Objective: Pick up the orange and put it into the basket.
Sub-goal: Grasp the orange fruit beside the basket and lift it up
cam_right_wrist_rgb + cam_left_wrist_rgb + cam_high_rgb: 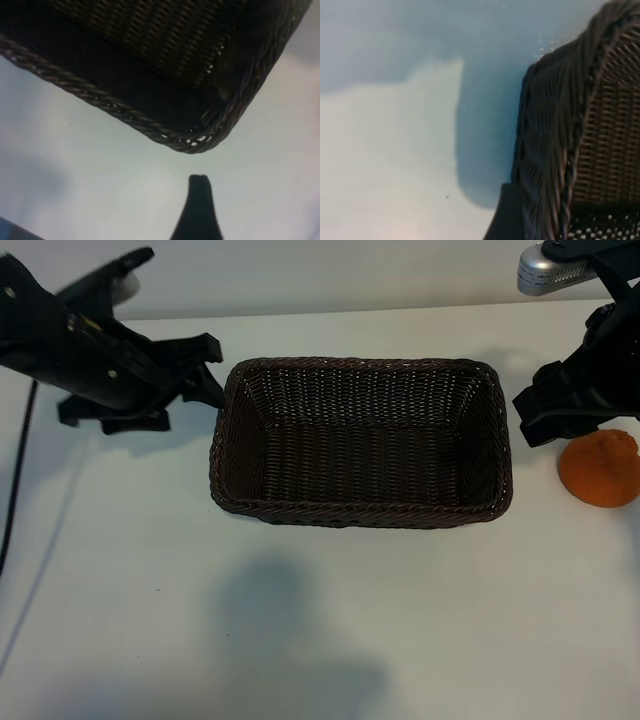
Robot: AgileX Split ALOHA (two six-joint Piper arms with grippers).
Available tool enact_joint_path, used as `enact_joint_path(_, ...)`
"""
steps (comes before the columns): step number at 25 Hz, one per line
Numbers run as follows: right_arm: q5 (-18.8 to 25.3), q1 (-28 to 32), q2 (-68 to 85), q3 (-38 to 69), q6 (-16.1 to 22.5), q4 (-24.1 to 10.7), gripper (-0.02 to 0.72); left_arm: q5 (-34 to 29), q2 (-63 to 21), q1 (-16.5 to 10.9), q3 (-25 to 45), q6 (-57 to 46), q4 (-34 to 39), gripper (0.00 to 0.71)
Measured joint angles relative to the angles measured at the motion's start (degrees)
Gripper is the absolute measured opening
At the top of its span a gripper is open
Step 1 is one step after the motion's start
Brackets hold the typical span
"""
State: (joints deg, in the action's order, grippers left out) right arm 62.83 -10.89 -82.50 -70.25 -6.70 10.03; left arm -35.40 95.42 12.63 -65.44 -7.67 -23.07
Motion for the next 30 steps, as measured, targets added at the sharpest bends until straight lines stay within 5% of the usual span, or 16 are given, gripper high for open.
enact_joint_path(8,0.06,0.0,0.0,0.0,1.67,-2.91,0.552,-6.86,-8.66,-1.65,-0.73,-5.59,14.97,0.619)
enact_joint_path(20,0.11,0.0,0.0,0.0,1.67,-2.98,0.552,-18.99,-24.18,-9.11,-0.83,-0.53,20.77,0.596)
enact_joint_path(30,0.11,0.0,0.0,0.0,1.67,-2.98,0.552,-26.57,-38.22,-9.58,-0.83,-1.25,31.08,0.596)
